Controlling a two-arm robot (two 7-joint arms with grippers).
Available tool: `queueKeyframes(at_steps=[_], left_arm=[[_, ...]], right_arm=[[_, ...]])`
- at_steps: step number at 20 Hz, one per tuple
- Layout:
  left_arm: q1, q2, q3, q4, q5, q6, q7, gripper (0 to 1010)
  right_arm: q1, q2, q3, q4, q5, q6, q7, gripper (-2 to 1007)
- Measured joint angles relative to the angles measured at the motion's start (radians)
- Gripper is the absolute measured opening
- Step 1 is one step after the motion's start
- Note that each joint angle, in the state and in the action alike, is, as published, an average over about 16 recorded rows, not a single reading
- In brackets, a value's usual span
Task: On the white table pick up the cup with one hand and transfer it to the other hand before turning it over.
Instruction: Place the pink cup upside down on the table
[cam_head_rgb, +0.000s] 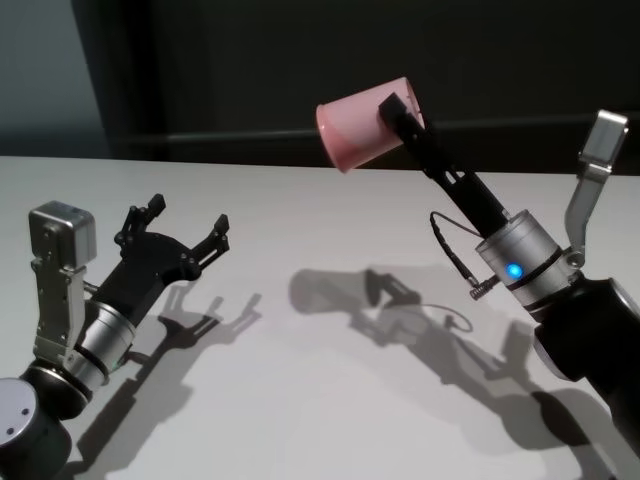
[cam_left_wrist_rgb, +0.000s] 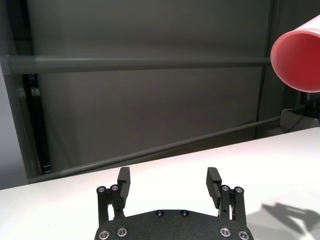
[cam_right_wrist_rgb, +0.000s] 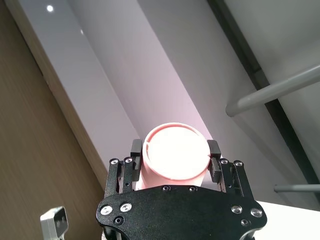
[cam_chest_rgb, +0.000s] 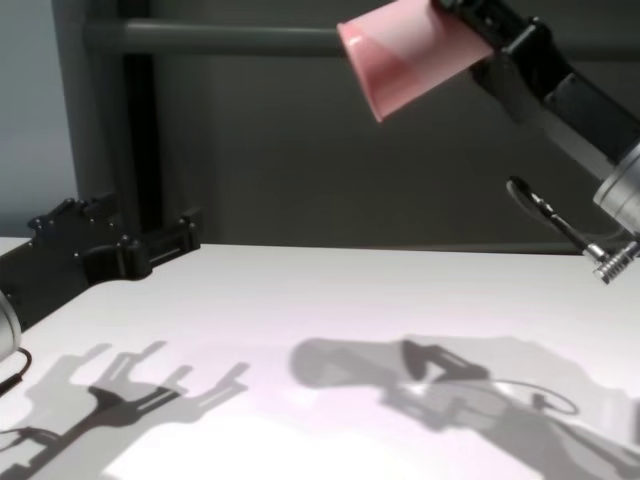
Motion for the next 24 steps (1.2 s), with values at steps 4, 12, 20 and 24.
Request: queueKeyframes(at_steps=[4,12,20,24], left_arm=[[0.0,0.0,0.0,0.0,0.0,0.001,0.001,1001],[0.0,0.001,0.001,-0.001,0.001,0.001,0.001,1001],[0.0,0.001,0.001,-0.001,0.002,0.002,0.001,1001],[0.0,0.001,0.001,-0.002,0.002,0.002,0.001,1001]], right_arm=[[0.011,0.031,-0.04,-0.044,-0.127,-0.017,-0.077,748],[0.026,0.084,-0.092,-0.118,-0.325,0.002,-0.21,749],[0.045,0.134,-0.123,-0.166,-0.458,0.087,-0.307,749],[0.057,0.15,-0.135,-0.172,-0.499,0.139,-0.333,749]])
